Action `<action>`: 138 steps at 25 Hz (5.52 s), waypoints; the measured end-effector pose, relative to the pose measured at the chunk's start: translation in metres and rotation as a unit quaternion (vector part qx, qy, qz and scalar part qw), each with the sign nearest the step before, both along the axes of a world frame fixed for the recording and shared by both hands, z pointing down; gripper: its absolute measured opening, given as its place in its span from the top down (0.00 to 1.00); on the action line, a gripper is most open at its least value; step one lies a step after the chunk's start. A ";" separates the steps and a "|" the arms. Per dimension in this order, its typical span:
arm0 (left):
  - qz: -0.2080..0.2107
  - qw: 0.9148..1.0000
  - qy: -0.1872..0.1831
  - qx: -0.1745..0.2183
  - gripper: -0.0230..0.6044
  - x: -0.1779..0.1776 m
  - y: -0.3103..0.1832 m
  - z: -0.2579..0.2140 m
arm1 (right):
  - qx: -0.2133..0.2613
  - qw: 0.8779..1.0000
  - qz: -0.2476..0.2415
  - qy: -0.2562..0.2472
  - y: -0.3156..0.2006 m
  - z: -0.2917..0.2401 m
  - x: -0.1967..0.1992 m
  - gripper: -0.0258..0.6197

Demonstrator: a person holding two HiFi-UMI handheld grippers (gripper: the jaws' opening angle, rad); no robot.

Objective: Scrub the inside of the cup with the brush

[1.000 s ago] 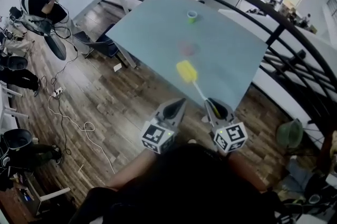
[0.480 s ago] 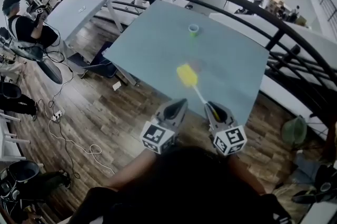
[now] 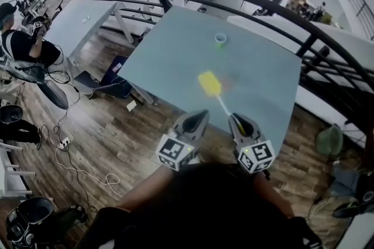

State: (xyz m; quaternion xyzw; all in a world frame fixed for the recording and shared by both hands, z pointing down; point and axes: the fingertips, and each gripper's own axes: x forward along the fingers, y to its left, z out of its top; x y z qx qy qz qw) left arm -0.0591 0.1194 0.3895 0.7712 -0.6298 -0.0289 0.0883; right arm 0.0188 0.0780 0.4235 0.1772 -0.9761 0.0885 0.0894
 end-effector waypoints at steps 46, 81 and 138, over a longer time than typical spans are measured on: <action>0.168 0.986 0.005 0.000 0.96 0.083 -0.231 0.012 | -0.029 0.992 0.118 -0.019 -0.218 0.014 0.070 0.89; 0.359 0.933 0.029 0.023 0.77 -0.043 -0.233 0.028 | -0.025 0.953 0.302 0.016 -0.184 0.016 -0.036 0.89; 0.420 0.887 -0.162 -0.103 0.37 -0.015 -0.287 0.338 | -0.079 0.959 0.243 0.121 -0.239 0.070 -0.023 0.89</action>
